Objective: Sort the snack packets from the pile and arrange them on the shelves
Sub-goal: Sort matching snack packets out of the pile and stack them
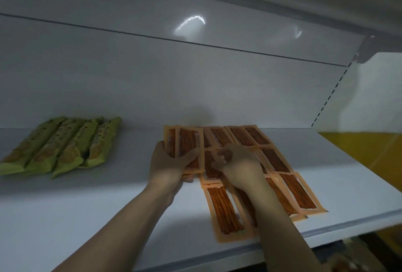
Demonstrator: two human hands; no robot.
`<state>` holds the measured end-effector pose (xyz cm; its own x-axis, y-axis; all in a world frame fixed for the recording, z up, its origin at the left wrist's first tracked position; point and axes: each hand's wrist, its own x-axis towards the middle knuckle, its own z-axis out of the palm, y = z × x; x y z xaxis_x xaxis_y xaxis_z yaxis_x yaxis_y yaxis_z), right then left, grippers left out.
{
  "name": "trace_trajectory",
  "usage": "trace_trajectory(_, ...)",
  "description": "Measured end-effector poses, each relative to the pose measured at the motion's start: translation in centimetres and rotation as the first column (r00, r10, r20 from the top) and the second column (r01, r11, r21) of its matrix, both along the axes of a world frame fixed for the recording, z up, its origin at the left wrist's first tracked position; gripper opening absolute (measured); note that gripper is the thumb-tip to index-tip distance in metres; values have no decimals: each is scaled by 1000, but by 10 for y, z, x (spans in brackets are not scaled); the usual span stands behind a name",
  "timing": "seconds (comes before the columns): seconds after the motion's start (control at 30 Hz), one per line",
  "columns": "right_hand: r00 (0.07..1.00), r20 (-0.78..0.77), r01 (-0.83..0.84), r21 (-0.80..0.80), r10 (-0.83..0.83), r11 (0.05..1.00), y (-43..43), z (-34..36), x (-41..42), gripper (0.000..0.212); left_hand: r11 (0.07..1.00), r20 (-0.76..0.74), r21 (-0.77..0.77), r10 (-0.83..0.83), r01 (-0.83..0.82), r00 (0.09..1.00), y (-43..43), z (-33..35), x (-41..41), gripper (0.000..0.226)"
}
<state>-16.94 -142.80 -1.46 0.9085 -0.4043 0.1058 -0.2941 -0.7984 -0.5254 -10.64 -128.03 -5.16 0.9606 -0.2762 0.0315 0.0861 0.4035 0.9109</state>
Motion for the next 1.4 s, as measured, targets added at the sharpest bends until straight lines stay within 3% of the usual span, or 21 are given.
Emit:
trace_trajectory(0.1,977,201,-110,204,69,973,15,14,-4,3,999,-14,-39,-1,1,1000,2,3,0,47)
trace_trajectory(0.23,944,270,-281,351,190,893,30,21,-1,35,994,16,-81,-72,73,997,3,10,-3,36)
trace_trajectory(0.33,945,307,-255,461,117,850,23,18,1,27,985,6,-68,-156,156,988,2,16,-6,36)
trace_trajectory(0.47,925,349,-66,544,-153,837,-9,23,2,22,978,-79,-68,-201,196,976,2,17,-3,27)
trace_trajectory(0.53,903,350,39,510,-249,860,-33,24,-4,25,984,-62,-58,-175,171,983,2,15,-2,28)
trace_trajectory(0.67,938,248,158,316,-242,936,-63,14,-17,32,992,-53,-47,-119,116,992,-4,13,-4,22)
trace_trajectory(0.8,973,148,120,324,-176,939,-59,-2,-18,20,998,-65,-23,-56,55,996,-10,11,-6,26)
trace_trajectory(1.03,990,51,129,-12,-128,992,-62,-20,-10,8,999,-60,-33,9,-11,998,-16,9,-10,45)
trace_trajectory(1.23,992,83,111,-212,-96,971,-63,-30,-15,16,999,-42,31,24,-22,999,-21,19,-23,46)
trace_trajectory(1.3,972,216,127,-141,-95,982,-61,-25,-14,22,999,-13,39,14,-14,1000,-22,24,-28,44)
trace_trajectory(1.4,941,330,15,201,-82,979,-49,0,-16,30,997,36,69,11,-13,999,-28,32,-32,44)
